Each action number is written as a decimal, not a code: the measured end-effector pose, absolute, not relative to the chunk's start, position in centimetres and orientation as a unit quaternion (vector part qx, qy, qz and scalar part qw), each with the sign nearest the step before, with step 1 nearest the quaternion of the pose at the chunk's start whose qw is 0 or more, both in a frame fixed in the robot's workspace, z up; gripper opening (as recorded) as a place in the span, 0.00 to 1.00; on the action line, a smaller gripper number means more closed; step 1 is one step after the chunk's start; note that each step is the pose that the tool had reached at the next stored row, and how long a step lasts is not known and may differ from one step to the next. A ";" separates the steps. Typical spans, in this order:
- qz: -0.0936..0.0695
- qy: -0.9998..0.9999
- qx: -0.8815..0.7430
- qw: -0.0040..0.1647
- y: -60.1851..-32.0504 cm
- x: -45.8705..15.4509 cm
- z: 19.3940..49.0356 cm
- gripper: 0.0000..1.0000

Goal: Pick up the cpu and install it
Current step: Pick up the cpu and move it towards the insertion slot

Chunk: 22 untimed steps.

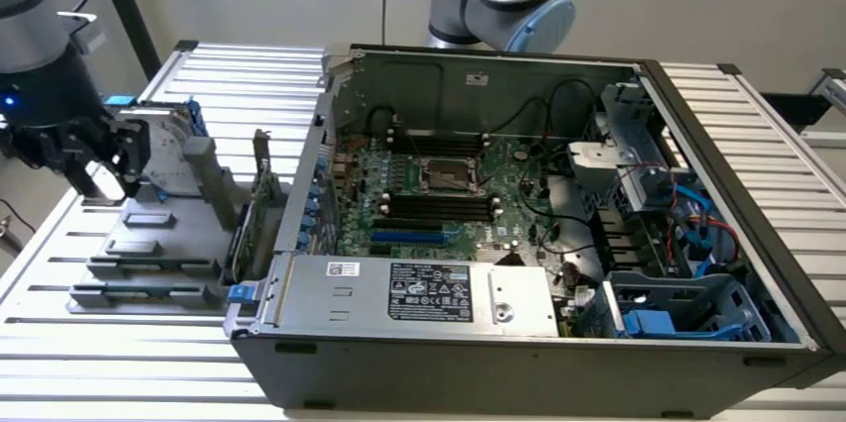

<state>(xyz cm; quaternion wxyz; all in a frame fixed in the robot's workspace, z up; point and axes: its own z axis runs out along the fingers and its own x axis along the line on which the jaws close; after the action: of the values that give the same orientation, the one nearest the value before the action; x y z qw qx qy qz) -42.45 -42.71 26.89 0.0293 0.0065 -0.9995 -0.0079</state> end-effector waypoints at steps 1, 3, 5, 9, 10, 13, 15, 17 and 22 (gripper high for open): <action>-0.008 -1.000 0.007 0.029 -42.7 -42.4 27.3 0.55; -0.008 -1.000 0.006 0.030 -42.7 -42.1 28.3 0.55; -0.008 -0.999 0.007 0.030 -42.7 -41.6 29.2 0.55; -0.008 -0.999 0.008 0.033 -42.7 -40.2 31.0 0.55; -0.008 -0.999 0.008 0.034 -42.8 -39.9 31.4 0.55; -0.008 -0.999 0.009 0.036 -42.8 -38.8 32.8 0.55; -0.008 -0.999 0.010 0.037 -42.8 -38.0 33.7 0.55; -0.009 -0.999 0.011 0.038 -42.8 -37.3 34.6 0.55; -0.010 -0.999 0.014 0.041 -42.8 -35.2 36.9 0.55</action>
<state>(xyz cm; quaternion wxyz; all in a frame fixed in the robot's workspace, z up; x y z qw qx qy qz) -35.20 -42.81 36.91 0.0405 0.0137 -0.9990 -0.0104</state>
